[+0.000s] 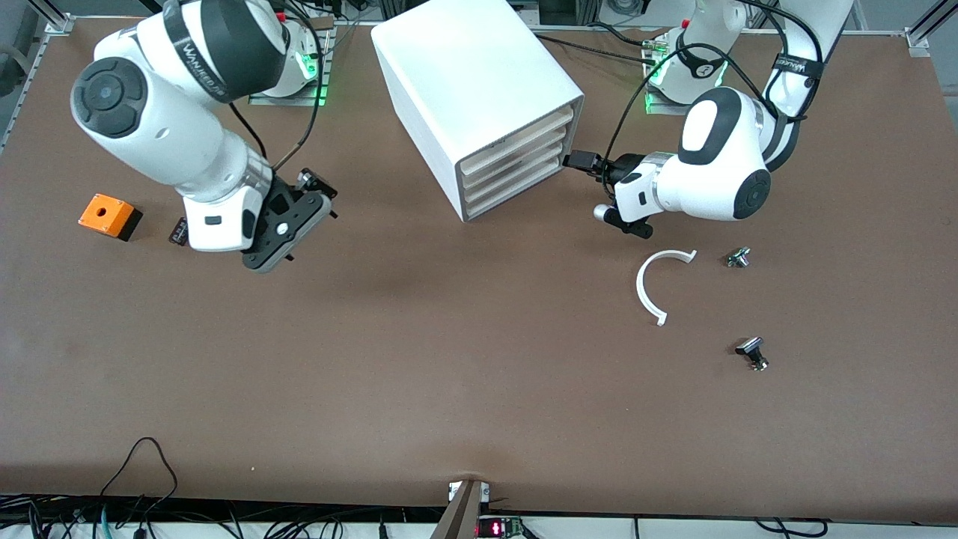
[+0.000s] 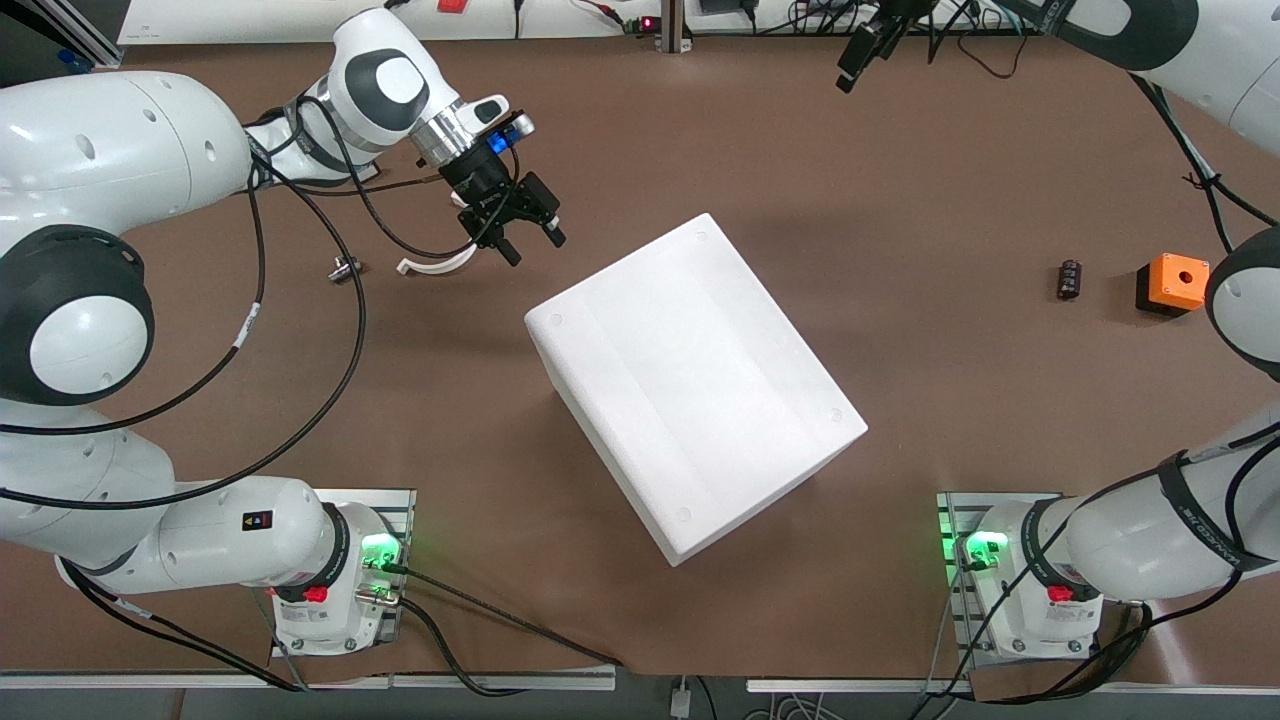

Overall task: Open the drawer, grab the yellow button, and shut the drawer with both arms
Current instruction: 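Grasp the drawer front with the left gripper while the right gripper hovers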

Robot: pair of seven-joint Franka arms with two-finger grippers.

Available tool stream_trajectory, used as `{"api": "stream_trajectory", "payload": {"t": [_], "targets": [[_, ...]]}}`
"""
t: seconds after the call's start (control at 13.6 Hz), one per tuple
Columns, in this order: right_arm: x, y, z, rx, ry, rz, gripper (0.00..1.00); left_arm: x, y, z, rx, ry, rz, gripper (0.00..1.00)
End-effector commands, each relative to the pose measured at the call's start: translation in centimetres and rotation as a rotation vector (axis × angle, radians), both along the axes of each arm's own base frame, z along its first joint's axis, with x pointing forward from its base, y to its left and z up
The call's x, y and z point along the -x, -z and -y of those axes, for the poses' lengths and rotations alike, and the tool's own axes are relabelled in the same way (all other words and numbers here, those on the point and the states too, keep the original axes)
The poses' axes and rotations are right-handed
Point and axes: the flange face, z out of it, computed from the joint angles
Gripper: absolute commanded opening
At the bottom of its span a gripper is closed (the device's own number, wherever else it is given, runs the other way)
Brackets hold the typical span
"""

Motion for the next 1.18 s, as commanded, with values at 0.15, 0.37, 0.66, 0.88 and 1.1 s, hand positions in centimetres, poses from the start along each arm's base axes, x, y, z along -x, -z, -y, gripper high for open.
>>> {"api": "stream_trajectory", "payload": {"t": [0.15, 0.37, 0.66, 0.88, 1.1], "targets": [[2.2, -0.5, -5.6, 0.034, -0.132, 0.044, 1.00, 2.0, -0.8, 2.5, 0.066, 0.026, 0.007, 0.94], [3.9, -0.8, -9.2, 0.128, -0.228, 0.138, 1.00, 3.7, 0.3, 3.3, 0.076, 0.032, -0.025, 0.83], [5.2, -0.8, -11.2, 0.133, -0.272, 0.153, 1.00, 5.6, 1.0, 5.1, 0.111, 0.038, -0.066, 0.84], [6.0, -1.0, -12.3, 0.133, -0.309, 0.160, 1.00, 6.8, 1.8, 6.0, 0.104, 0.044, -0.072, 0.80], [6.4, -1.5, -13.5, 0.124, -0.358, 0.174, 1.00, 7.4, 2.5, 6.0, 0.093, 0.043, -0.077, 0.69]]}}
